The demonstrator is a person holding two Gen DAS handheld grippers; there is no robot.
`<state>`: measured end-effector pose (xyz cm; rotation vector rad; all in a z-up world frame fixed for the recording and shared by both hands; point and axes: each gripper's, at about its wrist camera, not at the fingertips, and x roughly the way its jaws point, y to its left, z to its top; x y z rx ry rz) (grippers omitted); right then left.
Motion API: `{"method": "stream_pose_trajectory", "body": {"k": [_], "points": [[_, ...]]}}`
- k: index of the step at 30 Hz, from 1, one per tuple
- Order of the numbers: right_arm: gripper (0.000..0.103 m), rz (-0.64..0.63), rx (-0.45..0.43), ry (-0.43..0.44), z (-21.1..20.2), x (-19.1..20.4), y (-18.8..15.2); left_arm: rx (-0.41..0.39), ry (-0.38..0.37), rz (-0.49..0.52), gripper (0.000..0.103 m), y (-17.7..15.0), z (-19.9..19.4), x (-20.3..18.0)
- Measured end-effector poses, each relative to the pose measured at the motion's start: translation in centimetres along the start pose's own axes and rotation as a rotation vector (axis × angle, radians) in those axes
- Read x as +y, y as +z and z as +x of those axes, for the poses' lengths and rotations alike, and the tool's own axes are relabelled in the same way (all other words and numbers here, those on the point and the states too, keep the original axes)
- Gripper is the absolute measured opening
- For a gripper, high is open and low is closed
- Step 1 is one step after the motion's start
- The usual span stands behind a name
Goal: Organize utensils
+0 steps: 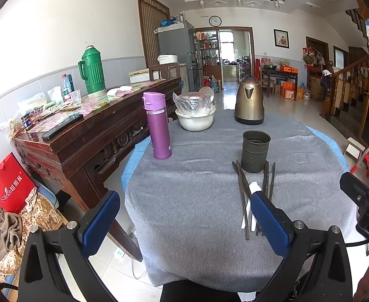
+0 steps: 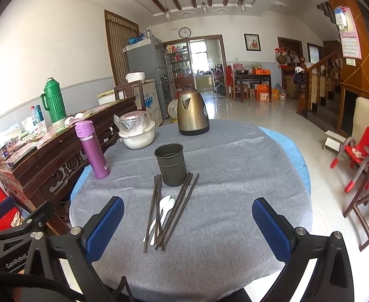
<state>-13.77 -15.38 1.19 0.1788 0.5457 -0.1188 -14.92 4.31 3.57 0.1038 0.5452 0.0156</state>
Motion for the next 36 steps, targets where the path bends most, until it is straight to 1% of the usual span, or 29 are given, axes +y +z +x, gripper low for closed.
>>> {"method": "stream_pose_trajectory", "body": {"k": [2, 9, 15, 21, 24, 25, 26, 27, 31, 32, 33, 35, 36], "points": [[0.103, 0.027, -0.004, 0.015, 0.5, -0.3, 0.2, 0.014, -0.004, -0.003, 0.103, 0.1, 0.7, -0.1], [0.103, 0.077, 0.018, 0.006, 2.6, -1.6, 1.2, 0.063, -0.004, -0.004, 0.103, 0.3, 3.2, -0.4], [0.103, 0.076, 0.049, 0.005, 5.4, -1.6, 1.6, 0.12, -0.004, -0.013, 0.103, 0.4, 5.9, -0.6], [0.101, 0.072, 0.107, 0.021, 8.9, -1.5, 2.2, 0.176, -0.001, -0.029, 0.103, 0.8, 9.3, -0.5], [0.092, 0.09, 0.147, 0.061, 11.2, -1.8, 2.6, 0.209, -0.016, -0.027, 0.103, 1.2, 11.4, -0.7], [0.086, 0.103, 0.16, 0.083, 12.2, -2.0, 2.8, 0.226, -0.036, -0.028, 0.103, 1.4, 12.2, -0.7], [0.077, 0.12, 0.184, 0.108, 13.5, -2.5, 2.9, 0.252, -0.068, -0.036, 0.103, 1.6, 13.3, -0.8], [0.073, 0.138, 0.207, 0.133, 14.7, -2.9, 2.9, 0.273, -0.093, -0.044, 0.103, 1.8, 14.2, -0.9], [0.045, 0.234, 0.332, 0.232, 20.1, -5.0, 2.8, 0.37, -0.225, -0.085, 0.103, 2.7, 18.7, -1.1], [0.041, 0.258, 0.355, 0.243, 21.2, -5.5, 2.7, 0.387, -0.244, -0.092, 0.102, 2.8, 19.7, -1.2], [0.04, 0.298, 0.384, 0.257, 22.8, -6.1, 2.5, 0.408, -0.255, -0.097, 0.101, 3.0, 20.9, -1.3], [0.039, 0.327, 0.413, 0.26, 24.6, -6.6, 2.4, 0.438, -0.266, -0.098, 0.088, 3.2, 23.0, -1.7], [0.039, 0.331, 0.428, 0.258, 25.6, -6.7, 2.3, 0.451, -0.275, -0.095, 0.085, 3.3, 23.8, -1.9]]}}
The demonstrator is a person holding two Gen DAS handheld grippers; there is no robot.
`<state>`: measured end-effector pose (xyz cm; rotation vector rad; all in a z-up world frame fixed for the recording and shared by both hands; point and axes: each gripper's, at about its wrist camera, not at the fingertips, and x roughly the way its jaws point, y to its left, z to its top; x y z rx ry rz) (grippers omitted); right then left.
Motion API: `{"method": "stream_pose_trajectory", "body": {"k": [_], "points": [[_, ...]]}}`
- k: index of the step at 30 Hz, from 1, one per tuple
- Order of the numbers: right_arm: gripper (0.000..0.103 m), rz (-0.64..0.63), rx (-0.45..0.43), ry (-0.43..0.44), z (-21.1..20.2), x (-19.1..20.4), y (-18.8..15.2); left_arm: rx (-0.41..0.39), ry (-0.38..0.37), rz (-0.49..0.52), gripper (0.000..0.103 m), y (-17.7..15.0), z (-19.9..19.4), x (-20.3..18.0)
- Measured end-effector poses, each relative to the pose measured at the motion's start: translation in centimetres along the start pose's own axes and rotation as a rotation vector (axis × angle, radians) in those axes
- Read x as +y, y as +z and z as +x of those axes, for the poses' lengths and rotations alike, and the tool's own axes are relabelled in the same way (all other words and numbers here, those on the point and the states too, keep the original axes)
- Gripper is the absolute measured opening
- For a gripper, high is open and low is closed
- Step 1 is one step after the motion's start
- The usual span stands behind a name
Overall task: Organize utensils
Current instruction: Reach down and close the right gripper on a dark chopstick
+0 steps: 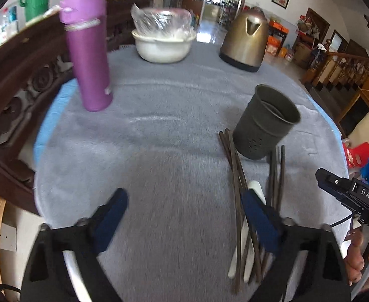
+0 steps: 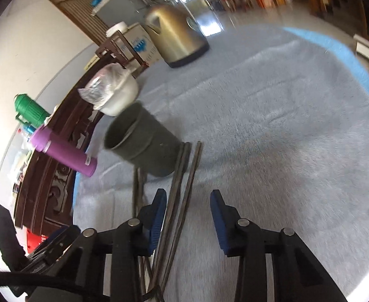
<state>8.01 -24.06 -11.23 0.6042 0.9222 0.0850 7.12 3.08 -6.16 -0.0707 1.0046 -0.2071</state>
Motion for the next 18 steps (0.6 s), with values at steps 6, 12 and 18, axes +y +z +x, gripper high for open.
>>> {"method": "stream_pose_trajectory", "body": {"k": [6, 12, 18], "points": [[0.034, 0.018, 0.03, -0.005, 3.7, -0.3, 2.2, 0.117, -0.078, 0.0, 0.062, 2.4, 4.9, -0.6], [0.031, 0.048, 0.055, 0.01, 5.9, -1.6, 3.8, 0.175, -0.161, 0.036, 0.061, 3.3, 7.6, -2.2], [0.031, 0.08, 0.097, 0.037, 8.0, -2.3, 4.4, 0.203, -0.198, 0.062, 0.054, 3.7, 9.3, -3.6]]}}
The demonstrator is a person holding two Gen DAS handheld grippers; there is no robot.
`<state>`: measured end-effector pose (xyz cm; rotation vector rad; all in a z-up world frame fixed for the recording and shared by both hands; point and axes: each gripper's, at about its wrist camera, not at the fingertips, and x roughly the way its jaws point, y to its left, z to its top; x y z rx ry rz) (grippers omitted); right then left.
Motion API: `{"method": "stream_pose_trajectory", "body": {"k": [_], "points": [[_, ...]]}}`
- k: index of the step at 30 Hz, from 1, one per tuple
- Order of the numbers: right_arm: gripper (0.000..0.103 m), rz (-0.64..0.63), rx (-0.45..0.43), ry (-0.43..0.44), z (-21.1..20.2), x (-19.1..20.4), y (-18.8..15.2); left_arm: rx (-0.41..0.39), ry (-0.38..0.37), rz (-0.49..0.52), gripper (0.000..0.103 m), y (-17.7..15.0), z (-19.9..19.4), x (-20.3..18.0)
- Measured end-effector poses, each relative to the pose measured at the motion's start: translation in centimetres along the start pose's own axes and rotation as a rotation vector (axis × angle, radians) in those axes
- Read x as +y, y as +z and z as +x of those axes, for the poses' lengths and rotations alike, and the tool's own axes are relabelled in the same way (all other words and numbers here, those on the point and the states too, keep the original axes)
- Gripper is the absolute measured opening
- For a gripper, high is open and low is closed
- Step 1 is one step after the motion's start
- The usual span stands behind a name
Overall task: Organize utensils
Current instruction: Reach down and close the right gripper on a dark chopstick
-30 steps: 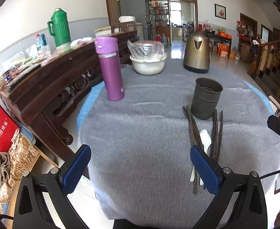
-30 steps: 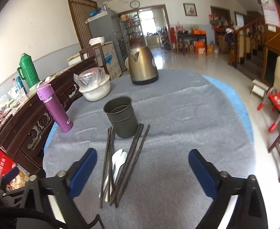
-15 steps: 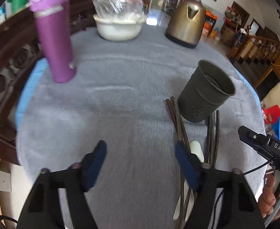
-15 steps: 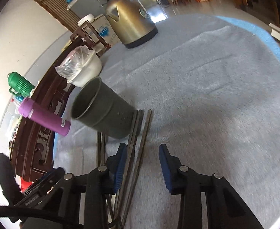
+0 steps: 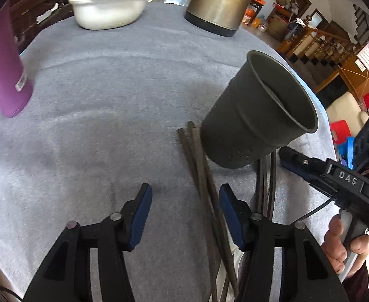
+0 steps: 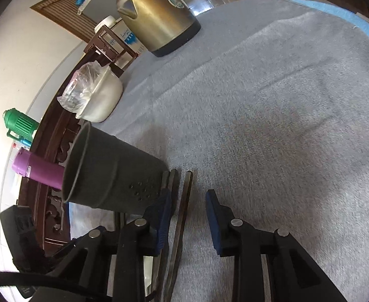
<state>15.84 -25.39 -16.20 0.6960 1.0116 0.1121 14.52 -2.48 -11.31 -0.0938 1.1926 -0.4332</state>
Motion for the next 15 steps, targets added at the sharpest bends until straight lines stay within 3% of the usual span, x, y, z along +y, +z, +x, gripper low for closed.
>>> {"method": "stream_pose_trajectory", "body": {"k": [4, 6, 8, 10, 15], "points": [[0.026, 0.005, 0.015, -0.017, 1.1, 0.0, 0.4, -0.016, 0.001, 0.017, 0.044, 0.4, 0.2, -0.3], [0.022, 0.004, 0.019, -0.021, 1.3, 0.1, 0.5, -0.017, 0.005, 0.017, 0.031, 0.5, 0.1, -0.1], [0.015, -0.008, 0.03, -0.027, 1.5, 0.3, 0.4, -0.007, -0.013, 0.005, 0.01, 0.6, 0.1, 0.5], [0.009, -0.03, 0.038, -0.032, 1.5, 0.8, 0.3, 0.0, -0.022, -0.01, 0.008, 0.8, 0.2, 1.3], [0.01, -0.058, 0.03, -0.083, 0.9, 1.3, -0.1, -0.012, -0.011, -0.029, 0.007, 0.0, -0.9, 3.2]]}}
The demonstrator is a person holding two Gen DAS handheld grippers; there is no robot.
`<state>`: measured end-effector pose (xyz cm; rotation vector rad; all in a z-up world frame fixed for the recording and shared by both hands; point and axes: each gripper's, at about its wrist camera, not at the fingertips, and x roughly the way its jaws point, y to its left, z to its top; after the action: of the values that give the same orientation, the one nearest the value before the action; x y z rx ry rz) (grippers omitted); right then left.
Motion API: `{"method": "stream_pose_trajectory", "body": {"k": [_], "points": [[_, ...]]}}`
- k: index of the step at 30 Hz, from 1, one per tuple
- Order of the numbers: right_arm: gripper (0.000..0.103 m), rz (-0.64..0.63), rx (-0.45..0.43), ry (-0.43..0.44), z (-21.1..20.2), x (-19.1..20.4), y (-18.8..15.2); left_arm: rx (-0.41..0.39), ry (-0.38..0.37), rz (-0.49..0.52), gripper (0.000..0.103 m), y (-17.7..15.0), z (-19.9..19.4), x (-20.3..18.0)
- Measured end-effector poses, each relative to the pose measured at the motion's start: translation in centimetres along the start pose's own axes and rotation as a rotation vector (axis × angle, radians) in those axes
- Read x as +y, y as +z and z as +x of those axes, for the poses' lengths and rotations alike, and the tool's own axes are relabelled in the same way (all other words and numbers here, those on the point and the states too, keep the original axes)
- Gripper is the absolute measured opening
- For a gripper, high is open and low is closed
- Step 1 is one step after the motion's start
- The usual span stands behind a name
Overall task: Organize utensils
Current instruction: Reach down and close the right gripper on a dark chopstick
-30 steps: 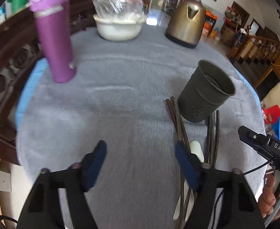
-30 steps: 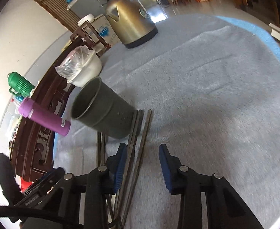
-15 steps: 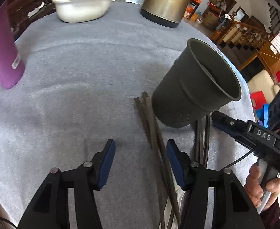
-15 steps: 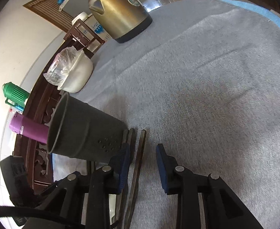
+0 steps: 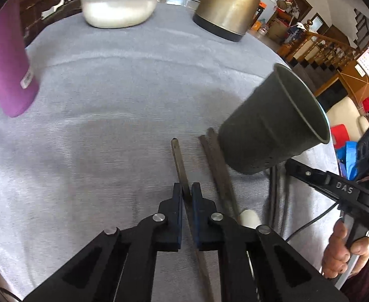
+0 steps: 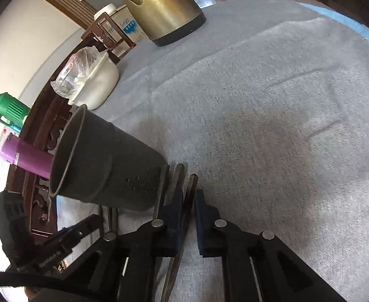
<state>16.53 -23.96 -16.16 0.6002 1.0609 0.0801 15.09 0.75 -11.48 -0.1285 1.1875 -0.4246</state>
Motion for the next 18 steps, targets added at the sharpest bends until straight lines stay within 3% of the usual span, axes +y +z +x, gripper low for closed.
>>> {"method": "stream_pose_trajectory", "body": {"k": [6, 9, 11, 12, 16, 18], "points": [[0.01, 0.024, 0.008, -0.047, -1.3, -0.9, 0.0, 0.007, 0.028, -0.005, 0.01, 0.2, -0.6, 1.8], [0.01, 0.032, 0.03, -0.092, -0.7, -0.7, 0.4, 0.019, 0.005, -0.013, 0.026, 0.9, -0.5, 1.5], [0.011, 0.035, 0.05, -0.124, -0.3, -0.2, 0.8, 0.02, -0.013, -0.014, 0.05, 1.4, -0.6, 1.5], [0.012, 0.033, 0.055, -0.139, 0.0, 0.1, 1.0, 0.018, 0.002, -0.017, 0.055, 1.8, -0.5, 1.4], [0.012, -0.008, 0.07, -0.172, 0.9, 1.0, 1.3, 0.046, 0.003, -0.024, 0.054, 3.2, 0.7, 1.8], [0.011, -0.028, 0.063, -0.17, 0.9, 1.2, 1.3, 0.045, 0.021, -0.016, 0.032, 3.4, 1.4, 1.8]]}}
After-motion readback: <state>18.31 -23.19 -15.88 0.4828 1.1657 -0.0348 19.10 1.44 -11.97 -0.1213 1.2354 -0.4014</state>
